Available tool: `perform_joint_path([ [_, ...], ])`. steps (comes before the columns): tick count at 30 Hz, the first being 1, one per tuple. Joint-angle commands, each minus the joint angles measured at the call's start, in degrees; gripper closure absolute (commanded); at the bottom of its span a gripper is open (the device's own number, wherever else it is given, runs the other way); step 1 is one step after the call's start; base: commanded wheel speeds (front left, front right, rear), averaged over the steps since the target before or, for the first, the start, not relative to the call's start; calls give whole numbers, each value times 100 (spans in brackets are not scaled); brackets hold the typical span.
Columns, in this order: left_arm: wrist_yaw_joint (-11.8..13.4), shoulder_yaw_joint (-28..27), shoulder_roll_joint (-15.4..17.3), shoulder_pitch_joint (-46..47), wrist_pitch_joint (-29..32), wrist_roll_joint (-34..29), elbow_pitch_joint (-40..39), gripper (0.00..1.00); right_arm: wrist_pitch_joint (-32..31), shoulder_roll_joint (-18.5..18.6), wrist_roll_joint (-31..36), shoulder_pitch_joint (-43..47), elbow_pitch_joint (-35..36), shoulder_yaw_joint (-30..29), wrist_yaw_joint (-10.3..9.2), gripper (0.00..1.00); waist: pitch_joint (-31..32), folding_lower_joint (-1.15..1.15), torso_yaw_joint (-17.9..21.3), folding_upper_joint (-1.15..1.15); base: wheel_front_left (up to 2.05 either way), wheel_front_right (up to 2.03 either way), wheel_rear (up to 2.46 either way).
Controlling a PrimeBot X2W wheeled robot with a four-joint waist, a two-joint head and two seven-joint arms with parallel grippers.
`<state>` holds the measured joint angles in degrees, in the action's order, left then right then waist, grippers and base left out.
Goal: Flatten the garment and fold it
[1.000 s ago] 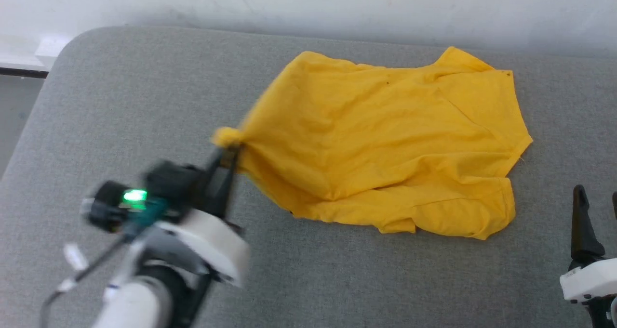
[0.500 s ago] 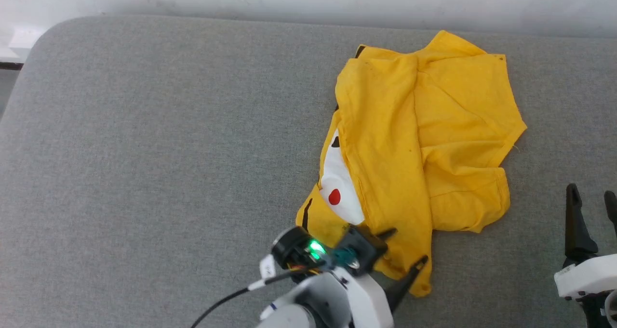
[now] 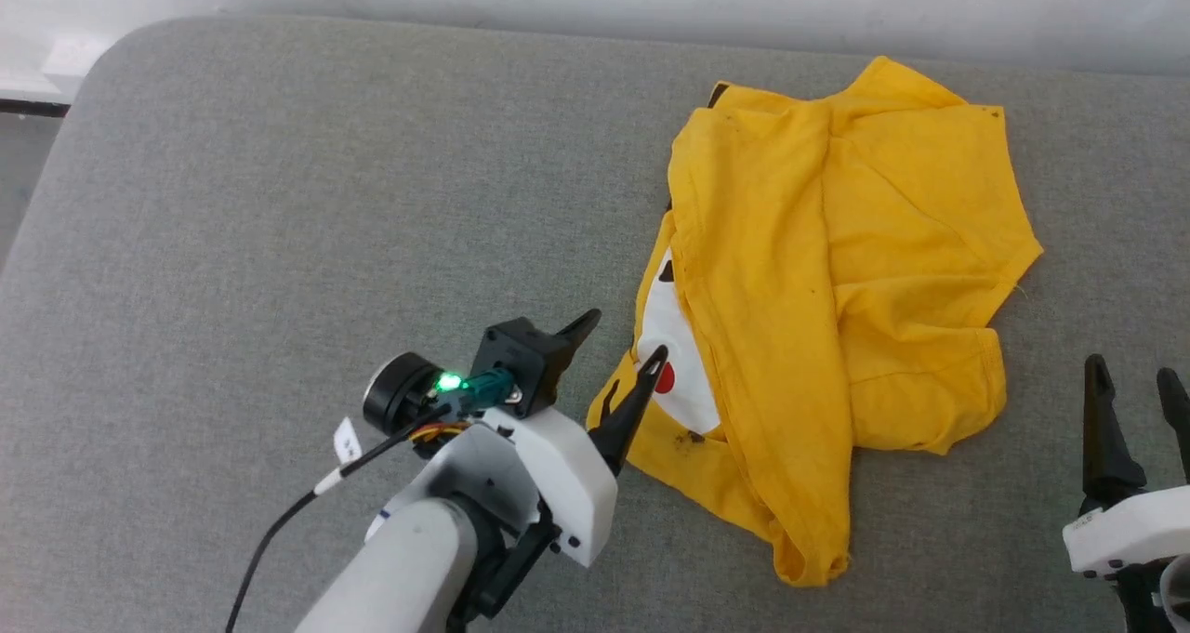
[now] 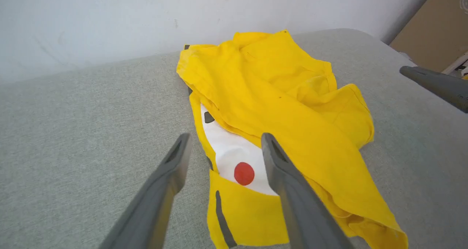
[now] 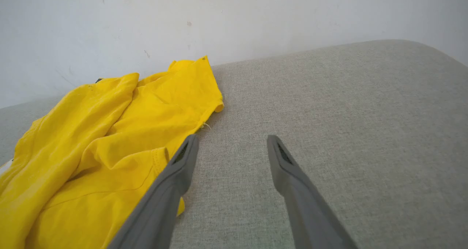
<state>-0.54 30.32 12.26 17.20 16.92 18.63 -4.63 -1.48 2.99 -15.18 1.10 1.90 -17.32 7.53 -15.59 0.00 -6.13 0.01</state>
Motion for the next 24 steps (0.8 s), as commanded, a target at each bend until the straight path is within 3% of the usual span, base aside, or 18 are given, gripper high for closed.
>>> perform_joint_path([
  [1,-40,37,-23,165,25,-33,7,0,-17,-12,-11,-95,25,15,-4,0,-44,0,3,-1,0,0,0],
  [10,-189,425,-442,729,239,-63,673,0,-76,-12,-3,-192,29,72,-4,0,-287,0,182,-1,0,0,0],
  [18,27,522,-521,1030,592,-249,1408,0,-39,-12,-55,-277,-28,120,-4,0,-482,0,351,-1,0,0,0],
  [23,25,563,-617,1046,645,-122,1661,0,8,-12,-70,-320,-106,129,-4,0,-516,0,402,-1,0,0,0],
  [24,-3,586,-636,1040,650,-84,1700,51,17,-12,-74,-326,-122,131,-4,0,-518,0,407,-1,0,0,0],
])
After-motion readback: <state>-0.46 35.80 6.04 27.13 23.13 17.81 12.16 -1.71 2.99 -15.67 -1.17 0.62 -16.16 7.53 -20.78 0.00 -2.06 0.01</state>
